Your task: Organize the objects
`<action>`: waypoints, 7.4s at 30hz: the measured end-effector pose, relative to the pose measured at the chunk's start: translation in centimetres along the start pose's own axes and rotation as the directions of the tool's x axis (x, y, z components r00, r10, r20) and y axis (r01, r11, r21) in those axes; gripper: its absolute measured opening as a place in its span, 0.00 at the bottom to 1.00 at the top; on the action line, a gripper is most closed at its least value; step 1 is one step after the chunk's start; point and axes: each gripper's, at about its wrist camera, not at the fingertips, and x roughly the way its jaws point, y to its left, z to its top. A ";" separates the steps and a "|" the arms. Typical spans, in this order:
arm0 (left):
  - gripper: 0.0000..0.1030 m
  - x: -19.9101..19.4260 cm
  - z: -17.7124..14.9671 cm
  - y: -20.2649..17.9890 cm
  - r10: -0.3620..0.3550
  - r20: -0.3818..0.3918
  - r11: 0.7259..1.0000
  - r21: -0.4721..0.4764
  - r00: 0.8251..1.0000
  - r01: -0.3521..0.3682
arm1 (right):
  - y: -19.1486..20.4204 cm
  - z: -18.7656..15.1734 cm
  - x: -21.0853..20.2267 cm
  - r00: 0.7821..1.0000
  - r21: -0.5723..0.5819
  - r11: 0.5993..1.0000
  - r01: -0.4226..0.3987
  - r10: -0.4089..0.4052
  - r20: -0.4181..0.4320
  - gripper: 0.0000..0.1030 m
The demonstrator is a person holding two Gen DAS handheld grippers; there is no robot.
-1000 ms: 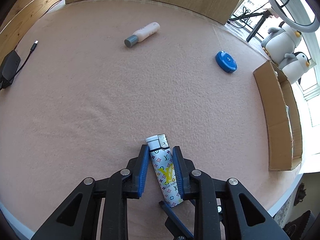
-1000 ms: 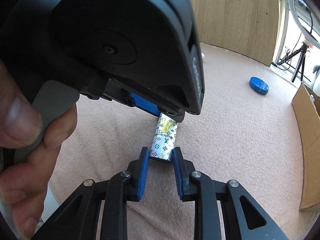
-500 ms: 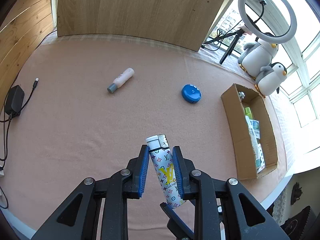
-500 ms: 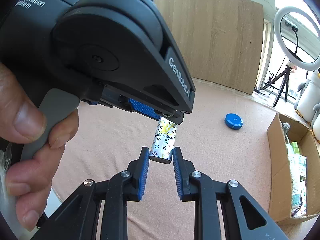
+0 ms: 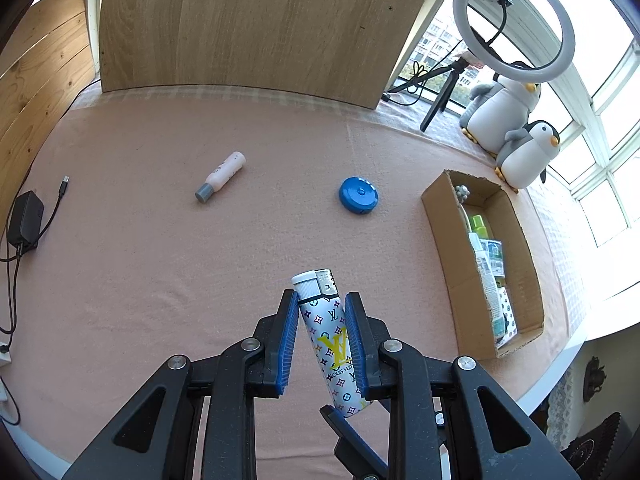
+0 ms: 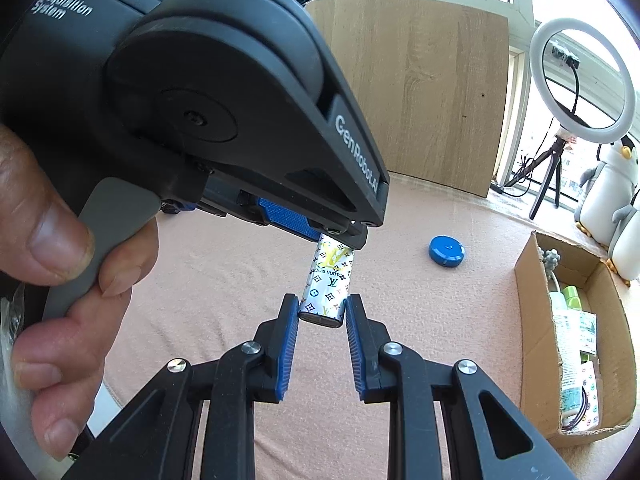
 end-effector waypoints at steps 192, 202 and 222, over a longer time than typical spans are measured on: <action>0.28 -4.8 0.7 -6.1 -0.001 0.111 0.986 0.163 0.994 -0.018 | -4.4 2.3 -2.6 0.998 0.094 0.995 0.018 -0.024 0.066 0.13; 0.28 -1.0 1.2 -13.4 -0.053 0.052 0.956 0.290 0.997 0.036 | -9.3 0.0 -4.4 0.990 0.208 0.972 0.107 -0.123 0.065 0.13; 0.28 7.2 0.1 -30.1 -0.160 -0.055 0.848 0.503 0.986 0.165 | -20.9 -5.5 -7.7 0.940 0.400 0.865 0.301 -0.341 0.029 0.13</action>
